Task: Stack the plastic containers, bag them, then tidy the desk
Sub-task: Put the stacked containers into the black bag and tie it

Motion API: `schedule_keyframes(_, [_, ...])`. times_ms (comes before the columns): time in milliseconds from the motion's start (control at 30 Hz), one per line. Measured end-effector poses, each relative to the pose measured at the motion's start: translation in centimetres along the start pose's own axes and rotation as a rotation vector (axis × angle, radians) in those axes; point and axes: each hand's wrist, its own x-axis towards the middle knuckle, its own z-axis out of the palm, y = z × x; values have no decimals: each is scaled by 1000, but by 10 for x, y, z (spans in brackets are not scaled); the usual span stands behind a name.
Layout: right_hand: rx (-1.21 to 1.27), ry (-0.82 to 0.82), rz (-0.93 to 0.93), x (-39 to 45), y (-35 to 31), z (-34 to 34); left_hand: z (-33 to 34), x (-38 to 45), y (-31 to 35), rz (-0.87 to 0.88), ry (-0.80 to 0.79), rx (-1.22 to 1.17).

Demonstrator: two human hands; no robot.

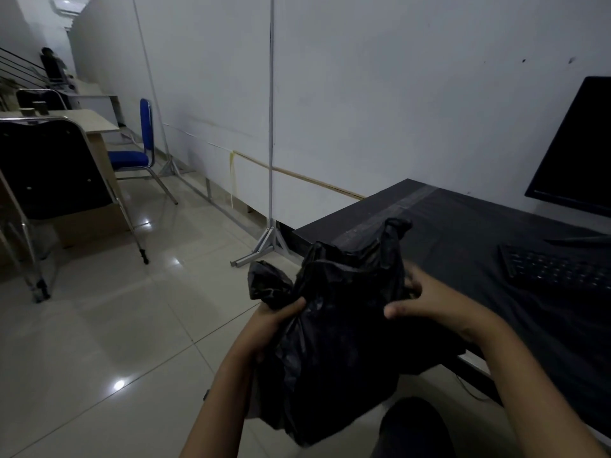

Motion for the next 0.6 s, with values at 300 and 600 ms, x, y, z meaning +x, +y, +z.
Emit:
schedule_keyframes(300, [115,199,-197,17,-14,66,17,-4,13,-80,-175,123])
schedule_keyframes(600, [829,-42,-41,15,-17,84,22,-2,7,-66,-177,29])
